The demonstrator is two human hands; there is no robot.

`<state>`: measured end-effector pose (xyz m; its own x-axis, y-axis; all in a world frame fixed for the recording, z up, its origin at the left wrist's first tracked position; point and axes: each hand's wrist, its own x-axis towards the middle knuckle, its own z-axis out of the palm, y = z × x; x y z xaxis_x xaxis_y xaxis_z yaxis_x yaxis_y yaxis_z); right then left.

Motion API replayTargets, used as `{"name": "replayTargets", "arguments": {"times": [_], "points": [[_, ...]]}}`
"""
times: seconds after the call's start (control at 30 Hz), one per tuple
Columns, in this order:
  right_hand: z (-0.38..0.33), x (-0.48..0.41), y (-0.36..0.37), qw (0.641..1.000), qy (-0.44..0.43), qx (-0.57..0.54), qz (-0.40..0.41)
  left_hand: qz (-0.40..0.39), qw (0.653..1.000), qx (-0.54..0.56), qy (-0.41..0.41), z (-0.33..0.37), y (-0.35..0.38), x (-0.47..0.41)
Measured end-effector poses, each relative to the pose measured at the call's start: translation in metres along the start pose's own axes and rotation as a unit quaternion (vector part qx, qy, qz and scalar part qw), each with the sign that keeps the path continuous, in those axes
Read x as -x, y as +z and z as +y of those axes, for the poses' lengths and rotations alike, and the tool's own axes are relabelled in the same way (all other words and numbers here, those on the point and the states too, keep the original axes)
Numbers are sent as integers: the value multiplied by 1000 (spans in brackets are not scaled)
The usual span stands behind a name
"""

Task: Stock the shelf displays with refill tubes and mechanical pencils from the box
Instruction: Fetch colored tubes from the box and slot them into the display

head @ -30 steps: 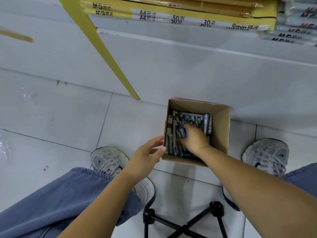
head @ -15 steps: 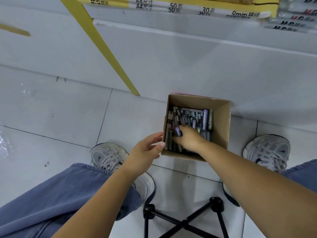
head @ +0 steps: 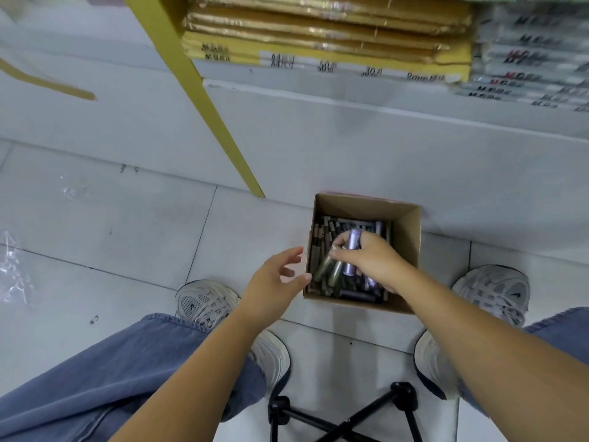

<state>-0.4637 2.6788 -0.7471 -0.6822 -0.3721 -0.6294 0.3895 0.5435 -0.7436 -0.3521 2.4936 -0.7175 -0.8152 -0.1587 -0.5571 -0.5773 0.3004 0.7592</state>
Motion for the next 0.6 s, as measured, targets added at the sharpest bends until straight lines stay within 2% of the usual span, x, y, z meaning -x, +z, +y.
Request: {"name": "replayTargets", "arguments": {"times": [0.07,0.1,0.23,0.33,0.47,0.6], "points": [[-24,21,-13,999,-43,-8,-5,8,998,-23,53,22,-4,2],[-37,33,-18,998,-61,-14,-5,-13,998,-12,64,37,-7,4],[-87,80,-35,991,-132,-26,-7,-200,975,85,53,104,-19,22],[-123,117,-46,981,-189,-36,7,-271,953,115,69,148,-30,45],[-167,171,-55,960,-265,-77,44,-270,950,93,127,194,-48,76],[-213,218,-66,933,-343,-25,108,-215,953,81,197,237,-63,103]]}}
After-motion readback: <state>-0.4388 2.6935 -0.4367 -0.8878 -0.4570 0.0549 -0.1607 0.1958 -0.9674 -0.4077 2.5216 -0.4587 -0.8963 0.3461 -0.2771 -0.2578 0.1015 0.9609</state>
